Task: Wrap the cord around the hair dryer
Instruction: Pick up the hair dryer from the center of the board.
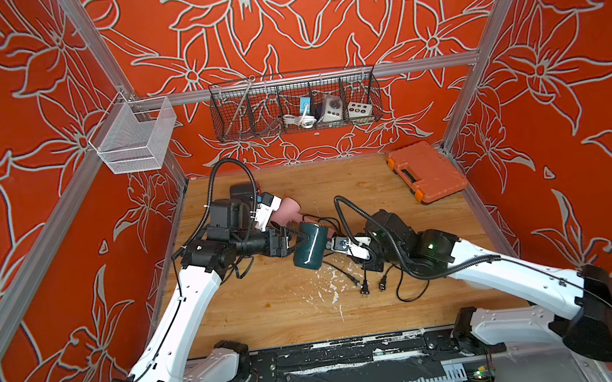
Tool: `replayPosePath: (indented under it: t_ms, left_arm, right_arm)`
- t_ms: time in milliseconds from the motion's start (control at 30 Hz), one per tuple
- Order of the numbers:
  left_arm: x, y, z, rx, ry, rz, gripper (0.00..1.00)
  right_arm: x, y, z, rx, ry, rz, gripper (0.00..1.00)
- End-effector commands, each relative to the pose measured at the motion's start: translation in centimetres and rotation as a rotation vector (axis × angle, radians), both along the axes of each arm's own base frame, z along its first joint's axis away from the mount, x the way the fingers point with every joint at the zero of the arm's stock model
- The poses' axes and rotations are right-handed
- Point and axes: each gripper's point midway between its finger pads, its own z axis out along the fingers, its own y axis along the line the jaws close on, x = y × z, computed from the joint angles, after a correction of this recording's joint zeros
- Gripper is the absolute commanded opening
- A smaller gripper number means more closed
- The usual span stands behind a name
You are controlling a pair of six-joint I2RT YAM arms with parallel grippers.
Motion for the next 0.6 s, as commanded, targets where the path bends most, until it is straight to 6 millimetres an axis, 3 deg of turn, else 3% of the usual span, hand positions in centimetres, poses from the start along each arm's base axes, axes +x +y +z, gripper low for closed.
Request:
replayPosePath:
  t_ms: [0, 567]
  left_arm:
    - [-0.5, -0.4, -0.2, 0.049, -0.007, -0.031, 0.92]
    - [-1.2, -2.7, -2.3, 0.139, 0.031, -0.1, 0.87]
  right_arm:
    - [0.5, 1.8, 3.0, 0.041, -0.089, 0.044, 0.0]
    - [0.3, 3.9, 3.9, 0.058, -0.135, 0.069, 0.0]
